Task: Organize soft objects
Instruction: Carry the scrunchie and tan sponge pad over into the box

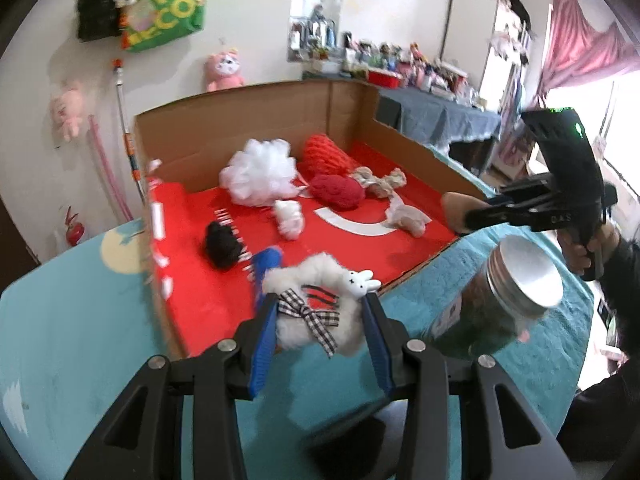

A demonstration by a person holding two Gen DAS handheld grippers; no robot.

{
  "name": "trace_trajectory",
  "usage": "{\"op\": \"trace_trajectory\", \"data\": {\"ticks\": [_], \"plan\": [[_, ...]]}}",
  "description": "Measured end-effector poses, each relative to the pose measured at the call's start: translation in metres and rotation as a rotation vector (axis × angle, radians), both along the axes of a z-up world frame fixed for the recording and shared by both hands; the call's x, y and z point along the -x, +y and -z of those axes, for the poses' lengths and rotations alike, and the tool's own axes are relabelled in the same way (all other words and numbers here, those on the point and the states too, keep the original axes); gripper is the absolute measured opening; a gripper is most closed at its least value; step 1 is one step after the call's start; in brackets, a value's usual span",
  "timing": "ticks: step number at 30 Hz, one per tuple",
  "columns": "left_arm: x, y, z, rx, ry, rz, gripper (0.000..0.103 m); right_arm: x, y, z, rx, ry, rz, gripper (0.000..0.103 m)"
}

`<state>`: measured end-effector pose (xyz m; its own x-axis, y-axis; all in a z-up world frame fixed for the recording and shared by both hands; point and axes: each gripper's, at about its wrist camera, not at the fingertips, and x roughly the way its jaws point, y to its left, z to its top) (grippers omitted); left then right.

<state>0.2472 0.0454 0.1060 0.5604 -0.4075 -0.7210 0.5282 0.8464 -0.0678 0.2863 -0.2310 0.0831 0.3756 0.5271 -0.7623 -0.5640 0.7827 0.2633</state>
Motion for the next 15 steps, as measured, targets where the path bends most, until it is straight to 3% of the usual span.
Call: {"op": "trace_trajectory", "data": {"ticks": [5, 15], "plan": [[-0.029, -0.039, 0.008, -0.086, 0.063, 0.05, 0.044, -0.034, 0.029, 0.008, 0.059, 0.075, -0.023, 0.014], [-0.077, -0.076, 0.026, -0.161, 0.175, 0.081, 0.044, -0.079, 0.056, 0.032, 0.15, 0.193, -0.018, 0.017]]}}
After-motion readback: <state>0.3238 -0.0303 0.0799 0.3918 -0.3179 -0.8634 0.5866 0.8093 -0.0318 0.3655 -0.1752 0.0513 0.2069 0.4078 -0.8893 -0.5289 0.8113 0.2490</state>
